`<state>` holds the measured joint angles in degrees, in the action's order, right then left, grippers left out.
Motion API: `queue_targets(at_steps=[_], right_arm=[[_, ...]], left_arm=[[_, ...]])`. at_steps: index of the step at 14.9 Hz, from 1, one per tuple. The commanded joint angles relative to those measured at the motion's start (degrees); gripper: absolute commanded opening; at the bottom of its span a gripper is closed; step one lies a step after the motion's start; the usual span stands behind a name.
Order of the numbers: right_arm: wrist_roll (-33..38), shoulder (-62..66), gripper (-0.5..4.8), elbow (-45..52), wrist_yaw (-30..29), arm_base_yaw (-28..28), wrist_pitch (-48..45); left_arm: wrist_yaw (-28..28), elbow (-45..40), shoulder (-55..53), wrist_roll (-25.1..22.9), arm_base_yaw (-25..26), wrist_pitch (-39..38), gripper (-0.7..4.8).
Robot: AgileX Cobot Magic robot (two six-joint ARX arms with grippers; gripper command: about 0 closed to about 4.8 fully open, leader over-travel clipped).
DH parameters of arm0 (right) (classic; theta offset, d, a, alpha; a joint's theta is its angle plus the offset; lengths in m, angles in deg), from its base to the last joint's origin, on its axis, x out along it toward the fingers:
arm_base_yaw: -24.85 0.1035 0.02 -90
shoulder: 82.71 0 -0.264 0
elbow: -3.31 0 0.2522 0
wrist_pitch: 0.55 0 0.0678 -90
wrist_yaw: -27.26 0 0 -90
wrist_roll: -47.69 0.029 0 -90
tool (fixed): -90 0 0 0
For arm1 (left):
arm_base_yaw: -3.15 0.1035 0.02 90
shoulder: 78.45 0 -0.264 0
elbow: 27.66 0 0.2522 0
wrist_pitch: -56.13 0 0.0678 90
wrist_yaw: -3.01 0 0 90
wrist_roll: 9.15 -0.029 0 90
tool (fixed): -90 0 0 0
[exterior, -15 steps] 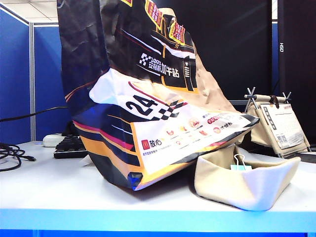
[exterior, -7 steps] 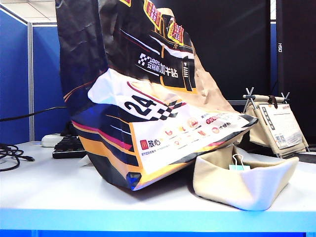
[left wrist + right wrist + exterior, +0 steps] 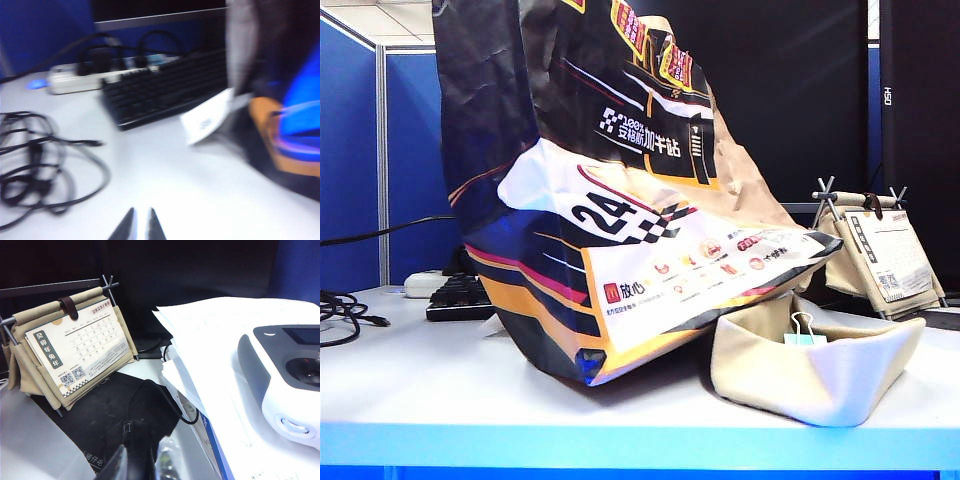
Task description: Open the paper bag and put two oranges into the paper bag.
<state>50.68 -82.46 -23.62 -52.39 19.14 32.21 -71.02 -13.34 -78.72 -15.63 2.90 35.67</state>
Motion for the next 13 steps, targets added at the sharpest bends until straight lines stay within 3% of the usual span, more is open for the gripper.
queue_targets(at_steps=[1,2,13], right_arm=[[0.02,-0.09,0.85,-0.15,0.04,0.07,-0.76],[0.02,-0.09,0.85,-0.15,0.04,0.07,-0.74],[0.02,-0.09,0.85,-0.15,0.04,0.07,-0.74]], left_arm=[[-0.39,0.02,0.02,3.85,0.00,0.33,0.36],[0.57,0.02,0.02,5.73,0.00,0.33,0.36],[0.79,0.02,0.02,5.68,0.00,0.33,0.36]])
